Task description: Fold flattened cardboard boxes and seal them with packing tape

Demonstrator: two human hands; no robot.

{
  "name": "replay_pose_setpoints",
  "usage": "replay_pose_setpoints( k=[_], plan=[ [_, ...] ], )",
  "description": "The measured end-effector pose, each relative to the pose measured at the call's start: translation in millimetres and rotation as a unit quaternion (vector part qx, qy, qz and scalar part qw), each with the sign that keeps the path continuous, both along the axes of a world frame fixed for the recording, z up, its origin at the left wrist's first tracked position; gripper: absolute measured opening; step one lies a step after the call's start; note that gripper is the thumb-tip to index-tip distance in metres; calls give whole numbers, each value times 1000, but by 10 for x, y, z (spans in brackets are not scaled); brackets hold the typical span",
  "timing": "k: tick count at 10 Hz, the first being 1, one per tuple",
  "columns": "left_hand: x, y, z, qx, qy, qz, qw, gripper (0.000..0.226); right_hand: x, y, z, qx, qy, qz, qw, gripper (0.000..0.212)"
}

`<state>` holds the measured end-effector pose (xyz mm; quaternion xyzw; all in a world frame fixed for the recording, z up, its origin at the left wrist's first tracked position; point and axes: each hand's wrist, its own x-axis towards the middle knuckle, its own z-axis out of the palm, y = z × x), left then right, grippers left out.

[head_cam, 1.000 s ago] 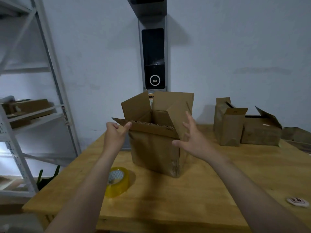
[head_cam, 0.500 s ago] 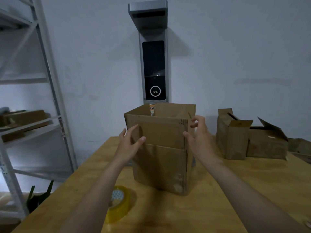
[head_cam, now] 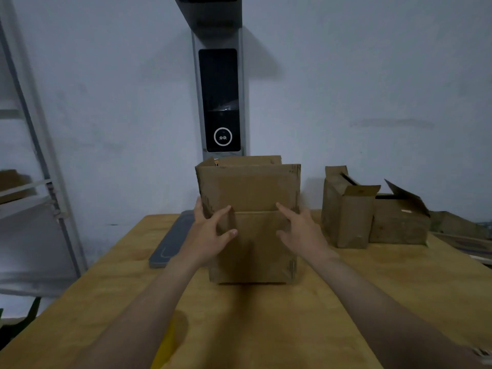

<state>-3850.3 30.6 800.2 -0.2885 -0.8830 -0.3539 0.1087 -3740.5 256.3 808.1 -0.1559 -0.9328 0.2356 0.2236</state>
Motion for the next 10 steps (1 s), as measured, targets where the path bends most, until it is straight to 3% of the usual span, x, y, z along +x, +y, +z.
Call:
replay_pose_setpoints(
  k=[2,5,7,10],
  plan=[
    [-397,395,14,-22,-34,0,999,71,-496,277,55,8,-77,3,997,92],
    [-1017,753,120,-85,-108,56,989,75,-1306,707,115,26,-146,28,989,98],
    [-1214,757,228,-134,-95,76,983,77,-1472,843,176,54,-180,22,982,94],
    [-684,658,515,-94,-62,63,992,71,-1147,680,519,62,-130,59,988,96]
  ],
)
